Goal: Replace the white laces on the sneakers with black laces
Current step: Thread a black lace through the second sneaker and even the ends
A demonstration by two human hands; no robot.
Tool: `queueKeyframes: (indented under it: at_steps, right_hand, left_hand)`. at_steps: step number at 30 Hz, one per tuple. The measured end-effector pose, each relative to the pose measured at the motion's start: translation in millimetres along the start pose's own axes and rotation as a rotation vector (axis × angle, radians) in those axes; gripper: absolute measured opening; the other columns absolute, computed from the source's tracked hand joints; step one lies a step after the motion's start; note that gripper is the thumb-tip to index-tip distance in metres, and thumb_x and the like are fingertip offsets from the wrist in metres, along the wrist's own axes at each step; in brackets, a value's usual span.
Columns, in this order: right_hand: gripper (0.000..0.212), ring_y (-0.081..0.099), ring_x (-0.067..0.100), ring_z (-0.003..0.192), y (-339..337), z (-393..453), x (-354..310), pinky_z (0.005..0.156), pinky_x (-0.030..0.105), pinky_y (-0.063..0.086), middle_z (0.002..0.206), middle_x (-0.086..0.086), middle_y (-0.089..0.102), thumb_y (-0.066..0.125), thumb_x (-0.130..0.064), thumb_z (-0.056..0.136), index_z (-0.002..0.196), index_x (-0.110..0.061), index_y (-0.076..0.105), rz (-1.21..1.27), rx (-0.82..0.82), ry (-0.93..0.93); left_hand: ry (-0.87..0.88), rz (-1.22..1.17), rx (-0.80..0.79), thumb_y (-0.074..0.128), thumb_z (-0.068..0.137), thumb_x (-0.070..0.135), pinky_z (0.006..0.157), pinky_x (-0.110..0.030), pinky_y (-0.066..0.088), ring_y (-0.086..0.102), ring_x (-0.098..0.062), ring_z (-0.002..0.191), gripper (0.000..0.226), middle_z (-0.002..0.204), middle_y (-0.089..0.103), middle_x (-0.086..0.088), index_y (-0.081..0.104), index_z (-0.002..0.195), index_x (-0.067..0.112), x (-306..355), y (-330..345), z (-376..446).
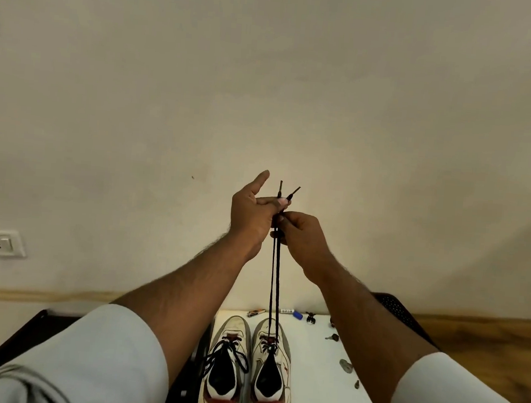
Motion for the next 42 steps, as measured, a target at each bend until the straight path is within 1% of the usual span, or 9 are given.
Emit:
queueKeyframes:
  at_steps: [13, 18, 21, 24, 27, 31, 34, 37, 42]
  right_hand:
    - [0.022, 0.061, 0.013, 0.091, 16, -41, 128, 0.073, 0.019, 0.044, 0.103, 0.005, 0.069, 0.052, -0.021, 0.098, 0.105, -0.01, 0.07, -0.212, -0.199, 0.239]
    - [0.021, 0.066, 0.019, 0.075, 22, -52, 188, 0.065, 0.035, 0.049, 0.085, 0.004, 0.071, 0.049, -0.016, 0.099, 0.09, -0.006, 0.063, -0.014, -0.176, 0.426]
    - [0.021, 0.066, 0.02, 0.067, 19, -43, 198, 0.063, 0.04, 0.054, 0.08, 0.006, 0.068, 0.05, -0.016, 0.099, 0.089, -0.003, 0.063, 0.109, -0.106, 0.462]
    - [0.022, 0.063, 0.022, 0.067, 21, -33, 216, 0.06, 0.036, 0.055, 0.078, 0.009, 0.067, 0.053, -0.017, 0.098, 0.087, -0.003, 0.066, 0.187, -0.046, 0.496]
    - [0.045, 0.058, 0.023, 0.068, 15, -30, 250, 0.062, 0.034, 0.049, 0.078, 0.01, 0.059, 0.055, -0.039, 0.095, 0.091, 0.005, 0.062, -0.023, -0.005, 0.571]
    - [0.038, 0.065, 0.025, 0.071, -22, -59, 303, 0.072, 0.042, 0.055, 0.09, 0.014, 0.067, 0.048, -0.04, 0.097, 0.096, -0.004, 0.059, -0.386, 0.048, 0.649]
    - [0.032, 0.062, 0.015, 0.095, -17, -78, 313, 0.087, 0.034, 0.054, 0.118, -0.001, 0.058, 0.052, -0.008, 0.095, 0.122, -0.024, 0.055, -0.554, -0.174, 0.349]
    - [0.055, 0.044, 0.009, 0.12, 1, -88, 315, 0.096, 0.026, 0.043, 0.143, -0.009, 0.039, 0.064, -0.01, 0.089, 0.137, -0.032, 0.047, -0.731, -0.427, 0.084]
    - [0.02, 0.043, 0.018, 0.125, 8, -81, 303, 0.095, 0.033, 0.035, 0.132, -0.007, 0.057, 0.061, -0.031, 0.092, 0.107, -0.024, 0.072, -0.949, -0.483, -0.035]
  left_hand:
    - [-0.032, -0.133, 0.125, 0.065, 0.085, -0.008, 0.09, -0.04, 0.056, 0.071, -0.02, 0.079, 0.066, 0.081, 0.072, -0.012, 0.043, 0.143, 0.015, -27, -4, 22]
    - [-0.159, 0.529, 0.1, 0.065, 0.092, 0.03, 0.115, -0.039, 0.029, 0.03, -0.026, 0.142, 0.079, 0.159, 0.02, -0.011, 0.016, 0.153, 0.027, -104, -46, 36]
    - [-0.101, 0.784, -0.156, 0.069, 0.088, 0.032, 0.101, -0.036, 0.045, 0.051, -0.022, 0.125, 0.05, 0.135, 0.053, -0.006, 0.05, 0.133, 0.023, -165, -62, -5]
    - [-0.457, 0.73, -0.401, 0.075, 0.081, 0.034, 0.075, -0.024, 0.051, 0.062, -0.008, 0.09, 0.039, 0.092, 0.064, 0.011, 0.051, 0.111, 0.034, -234, -63, -63]
    - [-0.534, 0.722, -0.423, 0.079, 0.079, 0.026, 0.086, -0.026, 0.048, 0.059, -0.012, 0.103, 0.053, 0.107, 0.06, 0.014, 0.045, 0.119, 0.034, -274, -62, -79]
    - [-0.171, 1.112, -0.339, 0.068, 0.081, 0.005, 0.096, -0.037, 0.047, 0.05, -0.025, 0.121, 0.071, 0.139, 0.042, -0.003, 0.037, 0.141, 0.028, -277, -75, -60]
    - [0.132, 1.35, -0.698, 0.058, 0.079, -0.009, 0.097, -0.043, 0.044, 0.042, -0.025, 0.124, 0.072, 0.156, 0.018, 0.0, 0.049, 0.133, 0.038, -282, -56, -65]
    - [0.177, 1.515, -0.859, 0.063, 0.087, 0.008, 0.108, -0.047, 0.032, 0.028, -0.025, 0.135, 0.055, 0.16, 0.007, 0.001, 0.053, 0.131, 0.04, -293, -51, -65]
    - [0.218, 1.479, -0.921, 0.059, 0.091, 0.032, 0.113, -0.041, 0.025, 0.027, -0.021, 0.14, 0.024, 0.157, 0.025, 0.004, 0.069, 0.112, 0.031, -288, -49, -59]
Point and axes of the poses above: each hand's wrist, its own z-axis towards the middle knuckle, its own y-axis out of the palm, x = y × z, the point moved 7 cm from there along z, towards the middle knuckle
